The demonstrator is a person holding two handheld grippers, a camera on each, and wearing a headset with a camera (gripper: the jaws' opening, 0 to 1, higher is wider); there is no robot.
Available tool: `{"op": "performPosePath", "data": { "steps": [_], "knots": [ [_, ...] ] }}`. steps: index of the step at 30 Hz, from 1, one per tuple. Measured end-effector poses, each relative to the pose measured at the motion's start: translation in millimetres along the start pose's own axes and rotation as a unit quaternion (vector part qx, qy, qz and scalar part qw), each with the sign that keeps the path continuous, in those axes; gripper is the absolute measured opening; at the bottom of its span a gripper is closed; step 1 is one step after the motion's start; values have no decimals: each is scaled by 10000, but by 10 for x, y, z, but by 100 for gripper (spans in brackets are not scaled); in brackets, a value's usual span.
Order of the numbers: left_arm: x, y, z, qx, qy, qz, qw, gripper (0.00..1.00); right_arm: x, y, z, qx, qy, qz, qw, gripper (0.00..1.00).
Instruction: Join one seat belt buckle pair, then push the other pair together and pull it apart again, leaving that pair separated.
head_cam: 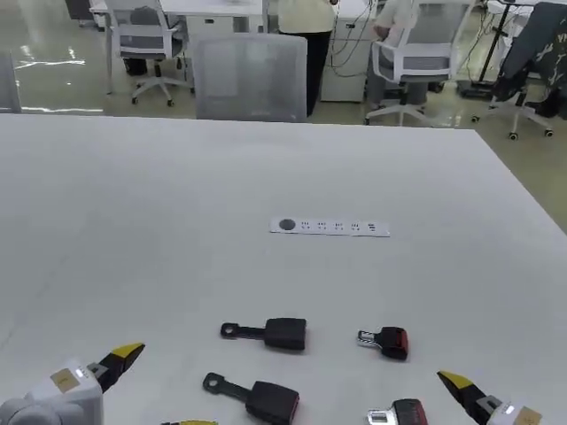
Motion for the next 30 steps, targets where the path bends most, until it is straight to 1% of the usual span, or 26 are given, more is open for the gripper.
{"op": "performPosePath", "data": {
  "steps": [5,11,18,24,26,30],
  "knots": [
    [24,15,-15,-16,-22,-11,10000,99,7,-13,4,-23,-10,-3,10000,85],
    [20,13,-26,-30,-37,-25,10000,99,9,-17,4,-32,-11,-11,10000,86],
    [28,37,-29,-9,-18,-9,10000,99,29,4,-14,9,-67,18,10000,90],
    [14,14,-21,-11,-15,4,10000,99,20,16,-19,27,-44,6,10000,91],
    [21,15,-18,-9,-12,6,10000,99,13,4,-19,-6,-32,29,10000,91],
    [33,16,-13,-9,-6,15,10000,99,1,17,-12,22,-24,83,10000,90]
  ]
}}
Point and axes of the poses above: the centre of the closed fingertips' face, and the gripper's own axes: z roughly backward along the fingers, x roughly to its right, y roughly out of its top, the point moved 2 cm from there along z, roughly backward along the fingers, and after that the axes turned 4 degrees about -y, right-handed, at the moved point
